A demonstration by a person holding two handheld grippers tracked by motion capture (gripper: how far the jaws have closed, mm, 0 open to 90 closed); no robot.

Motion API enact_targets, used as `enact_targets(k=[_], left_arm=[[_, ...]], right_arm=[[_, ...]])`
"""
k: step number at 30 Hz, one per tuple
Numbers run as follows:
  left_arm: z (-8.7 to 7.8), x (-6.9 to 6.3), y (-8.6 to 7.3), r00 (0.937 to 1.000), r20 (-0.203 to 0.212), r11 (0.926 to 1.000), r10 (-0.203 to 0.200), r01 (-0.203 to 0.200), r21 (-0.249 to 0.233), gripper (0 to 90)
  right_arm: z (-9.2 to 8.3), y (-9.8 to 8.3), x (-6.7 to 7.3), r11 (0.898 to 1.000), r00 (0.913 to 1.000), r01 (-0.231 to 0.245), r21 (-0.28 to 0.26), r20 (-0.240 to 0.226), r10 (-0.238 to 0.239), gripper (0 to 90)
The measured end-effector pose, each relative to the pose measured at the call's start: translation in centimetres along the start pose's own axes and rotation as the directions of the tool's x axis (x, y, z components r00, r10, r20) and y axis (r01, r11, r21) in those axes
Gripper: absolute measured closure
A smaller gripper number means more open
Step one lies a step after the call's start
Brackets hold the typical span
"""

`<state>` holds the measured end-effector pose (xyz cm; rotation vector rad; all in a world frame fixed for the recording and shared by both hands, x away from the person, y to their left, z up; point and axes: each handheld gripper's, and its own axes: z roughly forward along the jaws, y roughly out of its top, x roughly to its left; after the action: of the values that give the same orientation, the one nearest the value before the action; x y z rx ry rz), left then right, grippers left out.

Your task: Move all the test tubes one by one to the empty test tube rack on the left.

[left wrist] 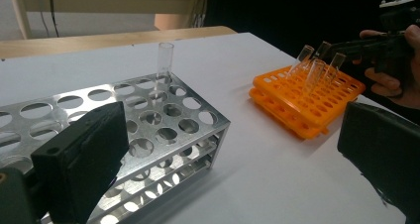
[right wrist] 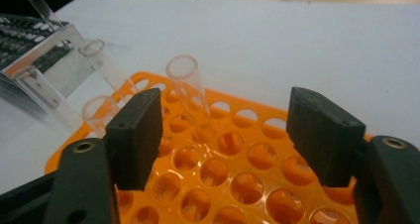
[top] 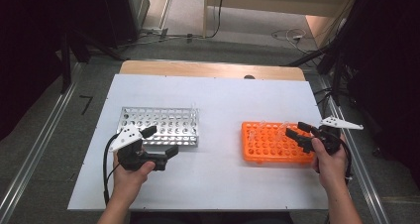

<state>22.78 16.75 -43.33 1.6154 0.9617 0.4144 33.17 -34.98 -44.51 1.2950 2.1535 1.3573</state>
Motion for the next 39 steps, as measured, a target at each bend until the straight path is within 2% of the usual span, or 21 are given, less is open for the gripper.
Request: enact_targets(k=[2,5,7,8,9,10,16,24,35,36,39], left_arm=[[0.1,-0.1,0.0,1.0000,0.000,1.0000,-0.001,0.001,0.001,0.0],[0.2,-0.1,-0.1,1.0000,0.002,1.0000,0.000,0.000,0.006,0.0],[0.2,-0.1,-0.1,1.0000,0.003,1.0000,-0.001,0.001,0.006,0.0],[0.2,-0.1,-0.1,1.0000,0.002,1.0000,-0.002,0.002,0.005,0.0],[0.1,-0.1,-0.1,1.0000,0.002,1.0000,-0.002,0.002,0.004,0.0],[0.1,-0.1,-0.1,1.0000,0.002,1.0000,-0.001,0.001,0.005,0.0],[0.1,-0.1,-0.1,1.0000,0.003,1.0000,-0.001,0.001,0.005,0.0],[0.2,-0.2,-0.1,1.0000,0.003,0.9999,0.003,-0.003,0.010,0.0],[0.4,-0.3,-0.2,1.0000,0.006,0.9999,0.005,-0.005,0.013,0.1],[0.4,-0.4,-0.2,1.0000,0.005,0.9999,0.007,-0.007,0.014,0.1],[0.4,-0.4,-0.2,1.0000,0.005,0.9999,0.007,-0.007,0.014,0.1]], right_arm=[[0.1,-0.1,0.0,1.000,1.0000,-0.007,0.010,-0.003,0.007,31.6],[0.7,-0.4,0.2,0.999,1.0000,-0.001,0.037,-0.009,0.001,38.5],[0.8,-0.5,0.2,0.999,1.0000,0.003,0.043,-0.002,-0.003,40.9],[1.1,-0.6,0.4,0.998,0.9999,0.006,0.056,0.010,-0.007,45.8],[1.1,-0.6,0.4,0.998,0.9999,0.006,0.056,0.010,-0.007,45.8],[1.4,-0.7,0.6,0.998,0.9999,0.010,0.061,0.008,-0.010,50.4],[2.3,-0.7,1.2,0.996,0.9996,0.013,0.091,0.026,-0.015,61.1],[3.2,-0.5,2.0,0.992,0.9986,0.042,0.115,0.028,-0.045,66.6],[4.0,-0.4,2.7,0.992,0.9952,0.058,0.114,0.072,-0.066,70.9],[4.0,-0.4,2.8,0.991,0.9931,0.064,0.115,0.090,-0.075,72.1],[4.0,-0.4,3.0,0.990,0.9907,0.074,0.116,0.105,-0.087,73.1]])
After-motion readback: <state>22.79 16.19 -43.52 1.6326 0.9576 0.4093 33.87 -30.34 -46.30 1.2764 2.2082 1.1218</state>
